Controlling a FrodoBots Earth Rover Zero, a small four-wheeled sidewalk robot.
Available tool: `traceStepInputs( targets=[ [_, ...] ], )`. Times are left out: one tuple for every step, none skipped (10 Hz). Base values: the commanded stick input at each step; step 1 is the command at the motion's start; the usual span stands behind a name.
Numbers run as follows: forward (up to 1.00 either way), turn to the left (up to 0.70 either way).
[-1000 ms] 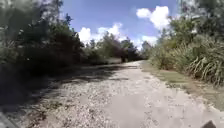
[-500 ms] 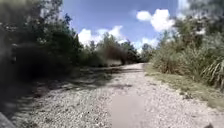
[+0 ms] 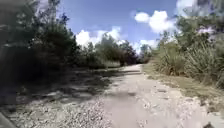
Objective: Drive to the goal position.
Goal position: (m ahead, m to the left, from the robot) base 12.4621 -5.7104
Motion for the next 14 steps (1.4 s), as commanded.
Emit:
traceStepInputs(
  targets=[
    [0.85,0.0],
    [0.85,0.0],
    [0.85,0.0],
    [0.85,0.0],
    [0.85,0.0],
    [0.85,0.0],
    [0.85,0.0],
    [0.85,0.0],
    [0.85,-0.31],
    [0.85,-0.2],
    [0.85,-0.04],
    [0.85,0.0],
    [0.85,0.0],
    [0.85,0.0]
  ],
)
